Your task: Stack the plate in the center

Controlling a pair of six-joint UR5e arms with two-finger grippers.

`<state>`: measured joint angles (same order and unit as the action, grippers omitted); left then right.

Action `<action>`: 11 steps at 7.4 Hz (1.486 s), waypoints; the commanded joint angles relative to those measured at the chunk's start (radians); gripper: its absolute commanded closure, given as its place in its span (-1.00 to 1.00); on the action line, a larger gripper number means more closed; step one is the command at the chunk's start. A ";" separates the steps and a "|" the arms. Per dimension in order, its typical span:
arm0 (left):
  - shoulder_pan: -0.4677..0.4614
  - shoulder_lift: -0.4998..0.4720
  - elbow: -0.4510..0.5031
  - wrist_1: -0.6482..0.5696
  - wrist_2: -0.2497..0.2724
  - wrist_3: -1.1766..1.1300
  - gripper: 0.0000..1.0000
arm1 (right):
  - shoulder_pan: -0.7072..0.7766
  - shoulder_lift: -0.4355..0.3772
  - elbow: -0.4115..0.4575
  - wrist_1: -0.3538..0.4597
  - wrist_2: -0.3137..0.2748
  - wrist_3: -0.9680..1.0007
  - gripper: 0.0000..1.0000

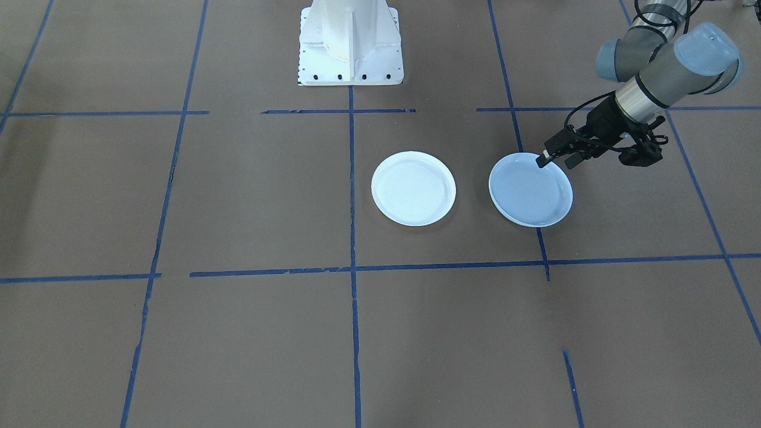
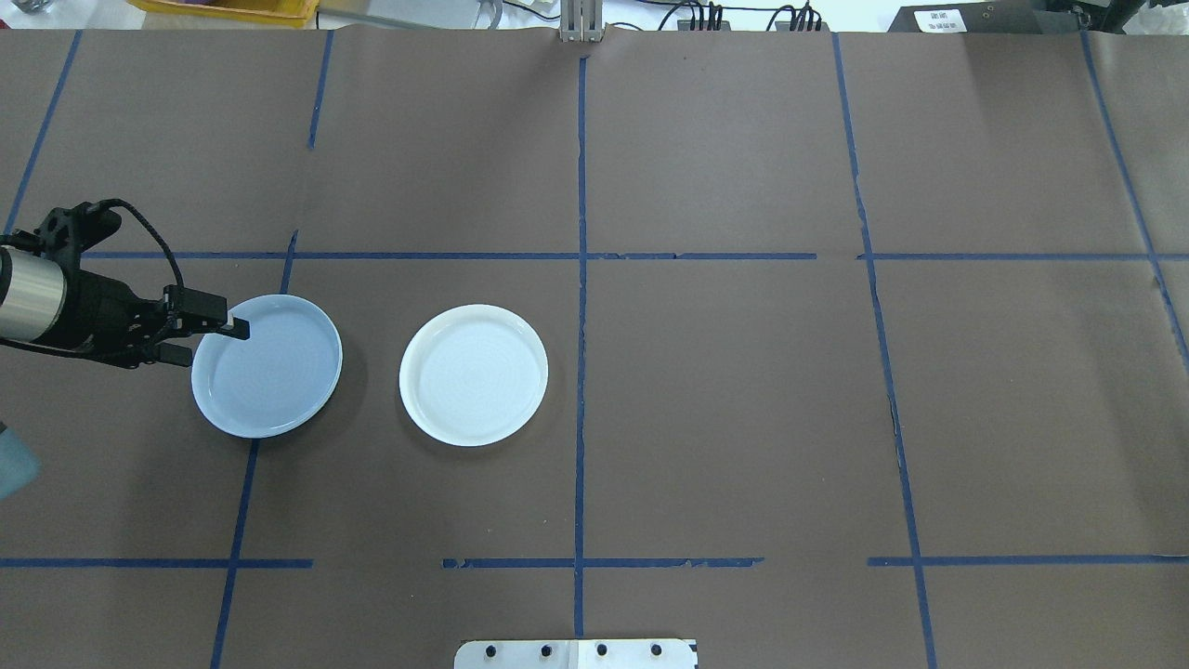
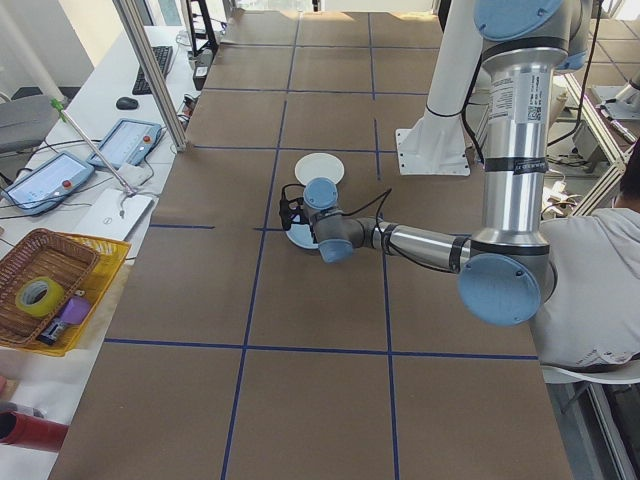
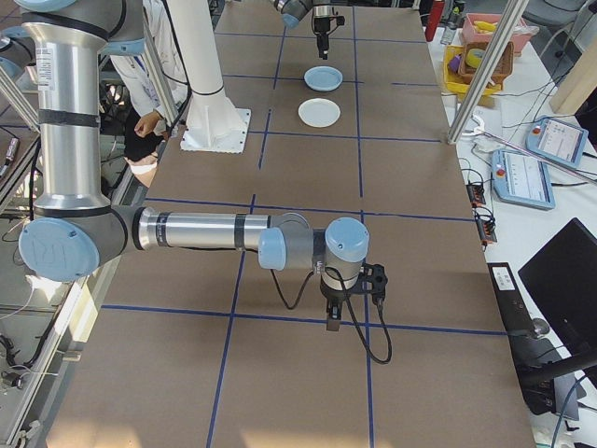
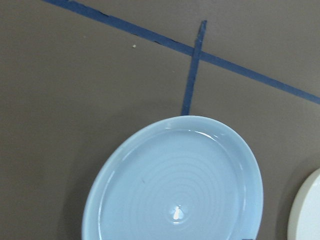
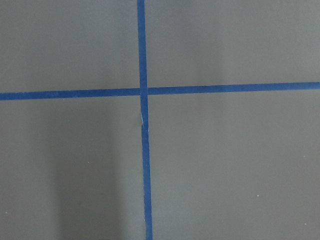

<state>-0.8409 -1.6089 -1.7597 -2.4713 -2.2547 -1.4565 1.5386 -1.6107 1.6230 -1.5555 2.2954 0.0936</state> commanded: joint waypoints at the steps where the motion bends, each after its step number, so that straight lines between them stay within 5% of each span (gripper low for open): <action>1: 0.121 -0.113 -0.038 0.110 0.112 -0.172 -1.00 | 0.000 0.000 0.000 0.000 0.001 0.000 -1.00; 2: 0.191 -0.120 -0.032 0.117 0.245 -0.206 -1.00 | 0.002 0.000 0.000 0.000 0.001 0.000 -1.00; 4: 0.250 -0.169 -0.021 0.195 0.288 -0.226 -1.00 | 0.000 0.000 0.000 0.000 -0.001 0.000 -1.00; 5: 0.311 -0.202 -0.005 0.219 0.378 -0.231 -1.00 | 0.000 0.000 0.000 0.000 0.001 0.000 -1.00; 6: 0.319 -0.232 0.024 0.221 0.386 -0.240 -0.99 | 0.002 0.000 0.000 0.000 0.001 0.000 -1.00; 7: 0.321 -0.252 0.064 0.221 0.388 -0.246 -0.78 | 0.000 0.000 0.000 0.000 0.001 0.000 -1.00; 8: 0.321 -0.258 0.072 0.221 0.385 -0.245 -0.30 | 0.000 0.000 0.000 0.002 0.001 0.000 -1.00; 9: 0.321 -0.258 0.074 0.221 0.383 -0.240 -0.04 | 0.000 0.000 0.000 0.000 0.001 0.000 -1.00; 10: 0.321 -0.258 0.074 0.221 0.383 -0.237 -0.03 | 0.000 0.000 0.000 0.000 -0.001 0.000 -1.00; 11: 0.322 -0.258 0.074 0.221 0.380 -0.235 0.18 | 0.000 0.000 0.000 0.000 0.001 0.000 -1.00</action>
<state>-0.5198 -1.8660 -1.6871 -2.2504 -1.8720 -1.6947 1.5386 -1.6107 1.6230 -1.5553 2.2958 0.0935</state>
